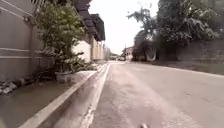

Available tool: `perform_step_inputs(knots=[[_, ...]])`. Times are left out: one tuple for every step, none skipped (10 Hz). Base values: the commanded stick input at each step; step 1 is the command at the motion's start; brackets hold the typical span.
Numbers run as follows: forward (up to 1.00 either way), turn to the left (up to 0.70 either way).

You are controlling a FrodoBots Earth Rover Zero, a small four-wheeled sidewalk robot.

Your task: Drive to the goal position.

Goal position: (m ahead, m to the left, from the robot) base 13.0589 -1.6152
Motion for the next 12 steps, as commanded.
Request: perform_step_inputs(knots=[[0.7,0.0],[0.7,0.0],[0.7,0.0],[0.7,0.0],[0.7,0.0],[0.7,0.0],[0.7,0.0],[0.7,0.0],[0.7,0.0],[0.7,0.0],[0.7,0.0],[0.7,0.0]])
